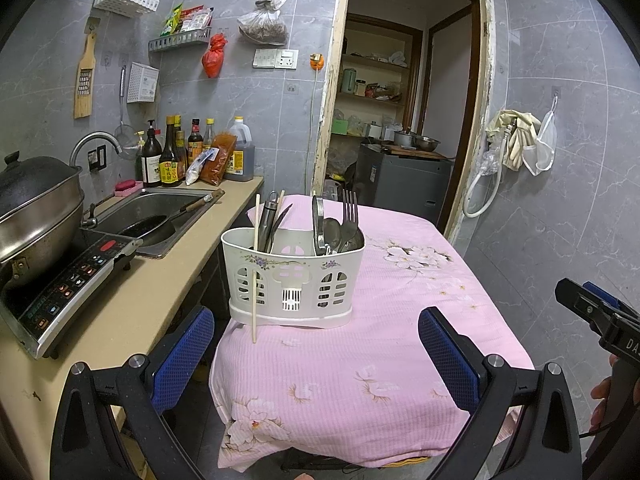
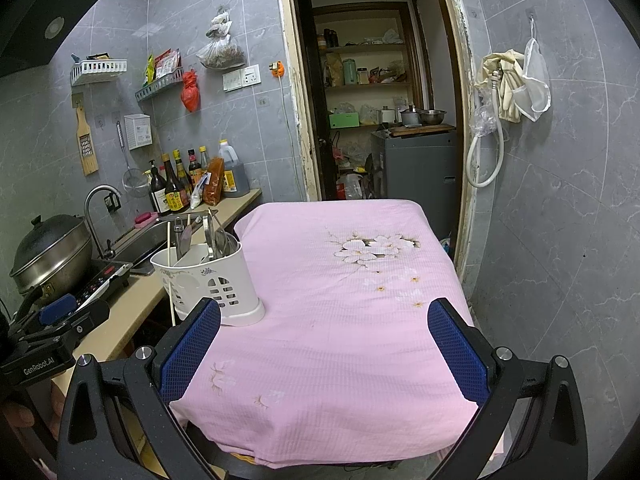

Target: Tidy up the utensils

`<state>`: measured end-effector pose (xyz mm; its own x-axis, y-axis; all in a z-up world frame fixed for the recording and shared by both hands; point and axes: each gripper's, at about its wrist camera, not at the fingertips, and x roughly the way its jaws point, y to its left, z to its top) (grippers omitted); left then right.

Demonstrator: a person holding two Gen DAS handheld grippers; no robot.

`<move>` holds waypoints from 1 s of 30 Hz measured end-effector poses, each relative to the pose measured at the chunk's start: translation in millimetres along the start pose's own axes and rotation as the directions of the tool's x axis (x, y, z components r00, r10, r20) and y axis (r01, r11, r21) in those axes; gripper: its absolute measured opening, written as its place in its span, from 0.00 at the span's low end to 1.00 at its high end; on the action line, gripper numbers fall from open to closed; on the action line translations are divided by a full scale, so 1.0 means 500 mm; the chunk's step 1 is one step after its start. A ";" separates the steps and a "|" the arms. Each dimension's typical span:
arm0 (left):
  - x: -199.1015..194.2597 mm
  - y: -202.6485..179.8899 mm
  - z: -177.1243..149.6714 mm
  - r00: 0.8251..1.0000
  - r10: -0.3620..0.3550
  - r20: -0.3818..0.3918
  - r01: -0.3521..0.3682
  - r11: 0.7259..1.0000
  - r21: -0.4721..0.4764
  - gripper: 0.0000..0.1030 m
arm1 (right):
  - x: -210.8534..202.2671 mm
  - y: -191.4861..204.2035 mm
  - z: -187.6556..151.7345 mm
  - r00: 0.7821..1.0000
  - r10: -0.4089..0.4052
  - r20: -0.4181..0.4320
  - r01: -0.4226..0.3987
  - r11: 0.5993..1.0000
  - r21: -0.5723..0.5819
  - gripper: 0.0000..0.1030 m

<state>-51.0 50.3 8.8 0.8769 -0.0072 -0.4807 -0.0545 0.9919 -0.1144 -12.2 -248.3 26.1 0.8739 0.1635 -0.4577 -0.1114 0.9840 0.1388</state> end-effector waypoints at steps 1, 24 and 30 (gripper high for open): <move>-0.001 0.000 0.000 1.000 0.000 0.001 0.000 1.000 0.000 1.00 | 0.001 0.000 0.001 1.000 -0.001 0.000 0.001 1.000 -0.001 0.99; -0.003 0.003 -0.002 1.000 0.000 0.002 0.000 1.000 0.000 1.00 | 0.001 0.003 0.000 1.000 -0.001 -0.002 0.001 1.000 0.001 0.99; -0.004 0.002 -0.003 1.000 0.000 0.003 0.000 1.000 -0.001 1.00 | 0.002 0.003 0.002 1.000 -0.001 -0.001 0.001 1.000 -0.002 0.99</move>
<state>-53.3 51.2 8.3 0.8785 -0.0066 -0.4777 -0.0553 0.9918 -0.1155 -10.8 -246.8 26.8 0.8737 0.1625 -0.4585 -0.1117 0.9844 0.1362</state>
